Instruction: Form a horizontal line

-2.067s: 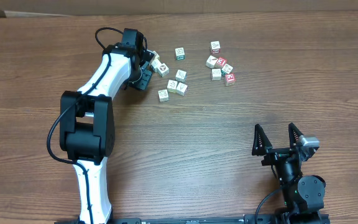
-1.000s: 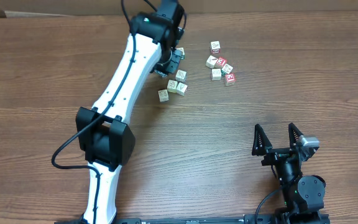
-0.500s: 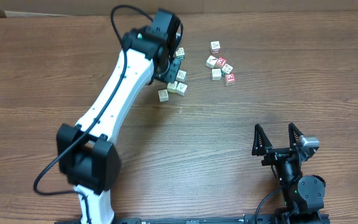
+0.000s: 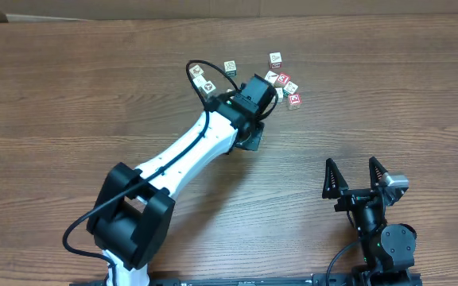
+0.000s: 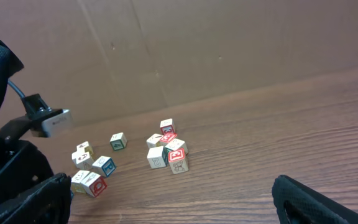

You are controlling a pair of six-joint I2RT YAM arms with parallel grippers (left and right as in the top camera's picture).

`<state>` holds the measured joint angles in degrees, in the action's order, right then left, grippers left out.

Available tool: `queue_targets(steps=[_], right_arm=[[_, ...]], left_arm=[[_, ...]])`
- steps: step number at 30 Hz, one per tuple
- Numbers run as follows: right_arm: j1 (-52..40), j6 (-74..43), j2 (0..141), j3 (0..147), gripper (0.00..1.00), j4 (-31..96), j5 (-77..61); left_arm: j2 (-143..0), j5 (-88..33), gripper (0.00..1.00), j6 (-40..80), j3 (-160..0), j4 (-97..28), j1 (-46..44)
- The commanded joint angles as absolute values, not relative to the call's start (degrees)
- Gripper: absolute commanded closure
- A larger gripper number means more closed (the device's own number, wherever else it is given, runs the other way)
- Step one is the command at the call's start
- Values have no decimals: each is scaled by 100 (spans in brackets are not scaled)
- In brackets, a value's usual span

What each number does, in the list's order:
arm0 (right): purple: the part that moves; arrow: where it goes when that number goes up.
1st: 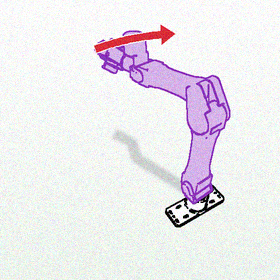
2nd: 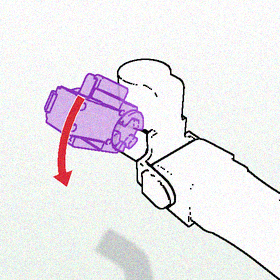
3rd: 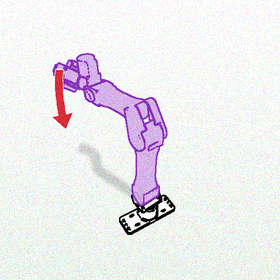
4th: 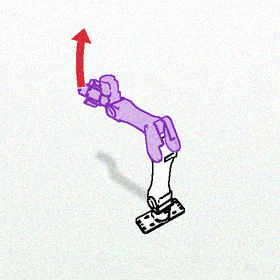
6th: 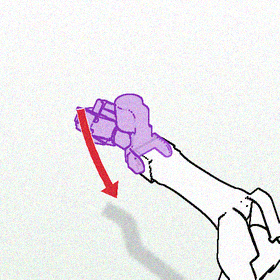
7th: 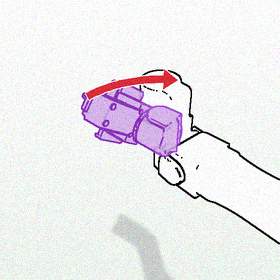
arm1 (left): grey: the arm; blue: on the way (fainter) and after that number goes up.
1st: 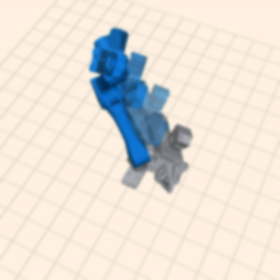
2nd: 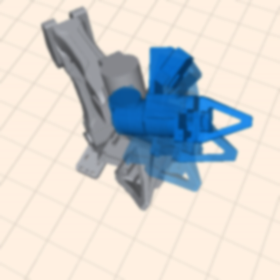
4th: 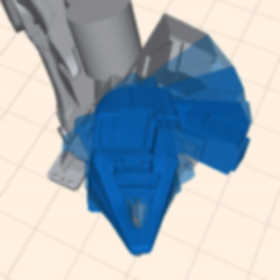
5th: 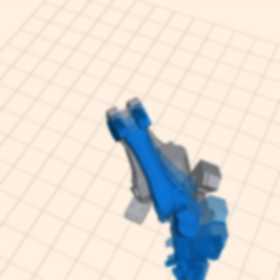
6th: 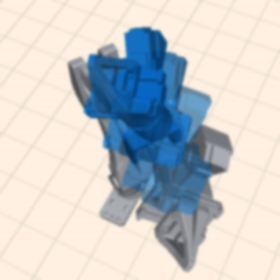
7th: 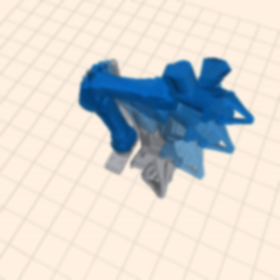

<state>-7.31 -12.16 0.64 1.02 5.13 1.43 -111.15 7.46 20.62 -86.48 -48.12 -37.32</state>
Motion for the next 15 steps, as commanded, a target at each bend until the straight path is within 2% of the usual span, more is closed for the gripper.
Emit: queue_targets(steps=[1,15], right_arm=[[-742,-1199,49,45,0,482,117],[-742,-1199,49,45,0,482,117]], left_arm=[[-11299,1094,91,2755,-8589,-4722,-3553],[-12036,1022,90,3028,-8589,-4407,-3267]])
